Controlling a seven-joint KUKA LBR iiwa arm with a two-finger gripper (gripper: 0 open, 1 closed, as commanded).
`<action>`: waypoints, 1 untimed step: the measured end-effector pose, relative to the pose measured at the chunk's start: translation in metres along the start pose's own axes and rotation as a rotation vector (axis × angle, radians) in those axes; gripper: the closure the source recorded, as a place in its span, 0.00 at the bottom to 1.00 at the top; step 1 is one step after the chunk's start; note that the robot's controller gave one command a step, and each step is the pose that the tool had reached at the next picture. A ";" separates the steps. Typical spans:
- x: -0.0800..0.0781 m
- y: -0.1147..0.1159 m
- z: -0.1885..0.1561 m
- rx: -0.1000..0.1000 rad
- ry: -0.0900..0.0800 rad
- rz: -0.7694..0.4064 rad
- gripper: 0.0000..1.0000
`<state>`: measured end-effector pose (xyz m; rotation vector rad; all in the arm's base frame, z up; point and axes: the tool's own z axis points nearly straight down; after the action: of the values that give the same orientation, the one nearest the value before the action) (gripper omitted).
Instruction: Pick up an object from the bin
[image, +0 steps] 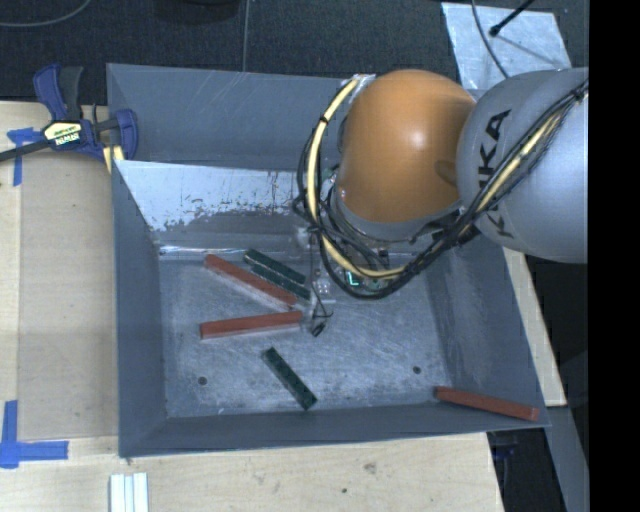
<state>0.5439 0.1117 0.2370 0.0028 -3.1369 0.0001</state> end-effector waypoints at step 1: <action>0.005 0.031 0.171 0.000 0.000 0.033 0.00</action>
Offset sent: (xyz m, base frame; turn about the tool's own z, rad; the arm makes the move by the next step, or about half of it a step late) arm -0.0045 0.0310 -0.1670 0.0344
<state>0.5380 0.1428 0.0656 -0.0482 -3.1367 0.0005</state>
